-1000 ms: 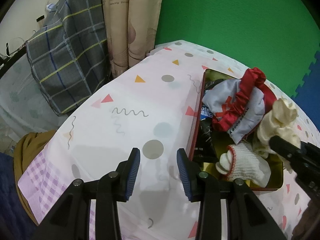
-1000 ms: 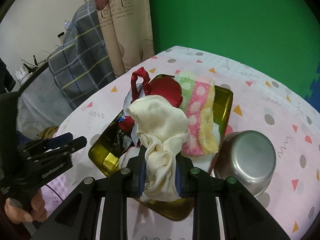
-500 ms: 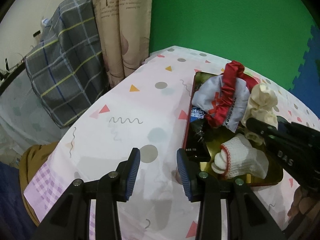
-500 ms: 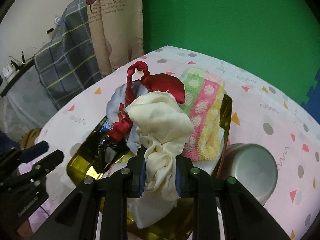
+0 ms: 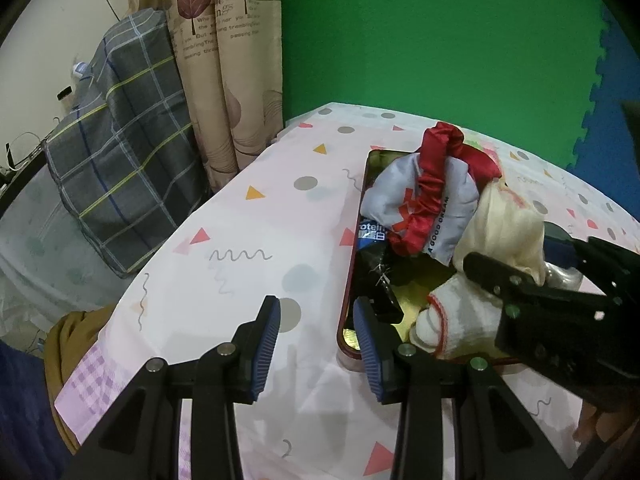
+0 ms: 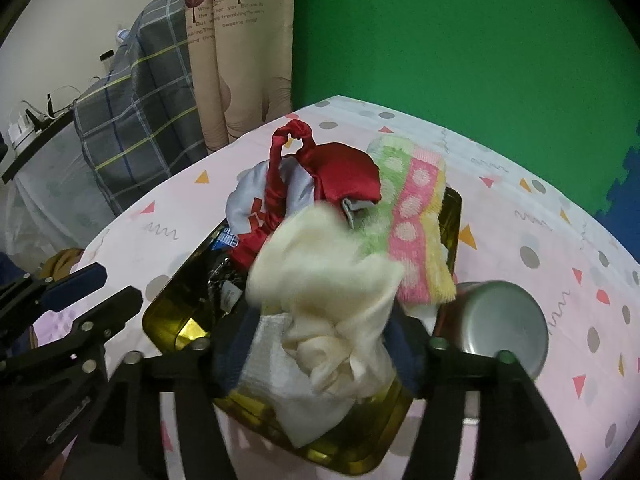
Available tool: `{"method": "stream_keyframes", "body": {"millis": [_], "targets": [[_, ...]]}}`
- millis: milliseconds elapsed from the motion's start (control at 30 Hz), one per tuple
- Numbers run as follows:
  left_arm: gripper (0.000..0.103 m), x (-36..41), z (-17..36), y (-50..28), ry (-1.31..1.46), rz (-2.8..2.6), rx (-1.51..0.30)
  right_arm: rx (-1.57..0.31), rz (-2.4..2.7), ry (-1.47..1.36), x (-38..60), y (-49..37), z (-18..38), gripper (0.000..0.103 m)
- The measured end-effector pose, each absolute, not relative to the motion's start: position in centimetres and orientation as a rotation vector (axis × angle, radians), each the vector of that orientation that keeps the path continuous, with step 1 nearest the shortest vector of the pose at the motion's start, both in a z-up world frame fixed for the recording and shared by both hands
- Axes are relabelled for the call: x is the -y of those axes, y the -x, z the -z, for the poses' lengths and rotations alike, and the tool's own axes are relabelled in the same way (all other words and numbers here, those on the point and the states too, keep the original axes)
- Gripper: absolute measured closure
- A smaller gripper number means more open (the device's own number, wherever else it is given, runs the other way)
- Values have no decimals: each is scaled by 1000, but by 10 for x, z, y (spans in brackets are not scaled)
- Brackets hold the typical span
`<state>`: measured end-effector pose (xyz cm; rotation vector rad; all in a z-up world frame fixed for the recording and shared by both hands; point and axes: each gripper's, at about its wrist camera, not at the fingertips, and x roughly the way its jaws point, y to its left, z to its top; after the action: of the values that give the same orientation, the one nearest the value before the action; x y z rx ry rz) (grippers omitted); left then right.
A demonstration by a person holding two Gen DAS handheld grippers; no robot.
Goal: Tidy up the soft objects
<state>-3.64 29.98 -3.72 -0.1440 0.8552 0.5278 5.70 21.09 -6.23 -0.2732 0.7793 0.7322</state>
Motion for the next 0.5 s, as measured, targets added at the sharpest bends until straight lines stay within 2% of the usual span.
{"method": "stream_keyframes", "body": {"millis": [200,367,500], "targets": [[64,-296,37,35,136,-518,-854,-761,-715,254,-196,-47,56,18],[64,-293,37,35,128,-511,-851,-761,-707,225,-183,-40,52,15],[64,-291,37,34,124,-505,-850,-744,-675,207,-167,-28,48,8]]}}
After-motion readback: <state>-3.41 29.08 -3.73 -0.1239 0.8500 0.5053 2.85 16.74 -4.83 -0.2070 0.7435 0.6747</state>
